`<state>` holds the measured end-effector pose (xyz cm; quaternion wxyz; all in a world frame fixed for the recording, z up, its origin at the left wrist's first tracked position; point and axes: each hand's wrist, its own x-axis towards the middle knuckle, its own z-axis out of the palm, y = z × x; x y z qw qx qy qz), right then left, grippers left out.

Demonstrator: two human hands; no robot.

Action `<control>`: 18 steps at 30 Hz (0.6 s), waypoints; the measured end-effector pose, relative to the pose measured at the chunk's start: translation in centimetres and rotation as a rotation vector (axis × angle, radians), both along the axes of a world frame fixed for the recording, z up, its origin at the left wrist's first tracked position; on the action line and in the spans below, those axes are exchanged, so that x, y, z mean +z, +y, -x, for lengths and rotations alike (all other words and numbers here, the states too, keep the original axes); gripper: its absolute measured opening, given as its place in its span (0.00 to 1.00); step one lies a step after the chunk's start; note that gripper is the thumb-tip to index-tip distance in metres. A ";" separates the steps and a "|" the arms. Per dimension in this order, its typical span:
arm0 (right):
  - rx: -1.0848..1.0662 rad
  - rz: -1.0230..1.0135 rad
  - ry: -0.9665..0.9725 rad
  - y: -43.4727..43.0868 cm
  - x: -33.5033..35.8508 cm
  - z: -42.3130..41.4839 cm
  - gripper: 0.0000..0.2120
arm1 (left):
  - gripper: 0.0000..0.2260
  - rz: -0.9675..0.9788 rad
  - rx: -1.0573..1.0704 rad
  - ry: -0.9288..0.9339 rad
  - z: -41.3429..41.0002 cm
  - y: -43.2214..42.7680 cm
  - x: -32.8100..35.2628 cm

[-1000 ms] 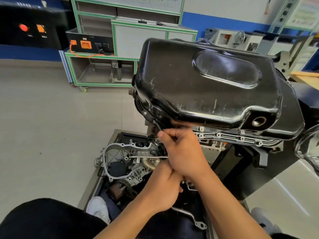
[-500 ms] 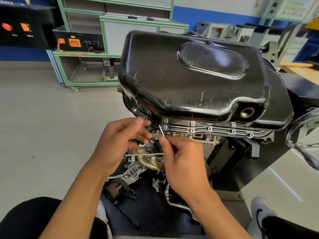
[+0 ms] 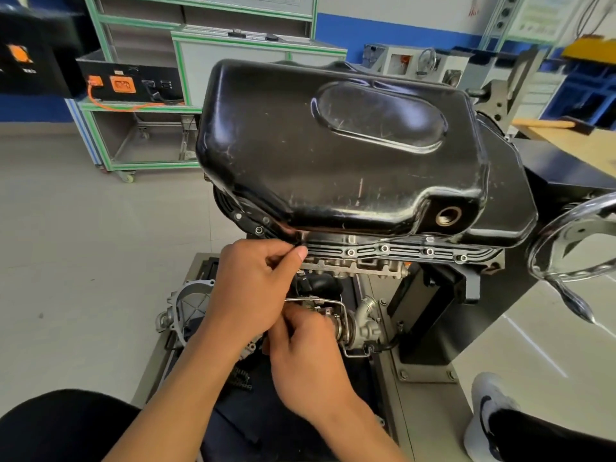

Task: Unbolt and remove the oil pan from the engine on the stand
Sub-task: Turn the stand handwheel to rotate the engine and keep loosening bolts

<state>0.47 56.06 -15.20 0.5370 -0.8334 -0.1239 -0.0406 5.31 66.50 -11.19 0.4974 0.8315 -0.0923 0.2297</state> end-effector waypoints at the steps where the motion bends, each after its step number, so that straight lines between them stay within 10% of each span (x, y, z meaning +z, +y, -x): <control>1: 0.010 -0.014 0.004 0.2 -0.1 0.1 0.17 | 0.11 -0.009 0.005 0.003 0.0 0.1 0.1; 14: 0.061 -0.270 0.074 3.2 -1.9 -0.4 0.14 | 0.15 -0.181 0.012 -0.008 -0.1 0.5 0.5; 18: 0.103 -0.649 0.295 2.8 -2.6 0.4 0.15 | 0.16 -0.107 0.069 0.029 0.1 -0.2 0.1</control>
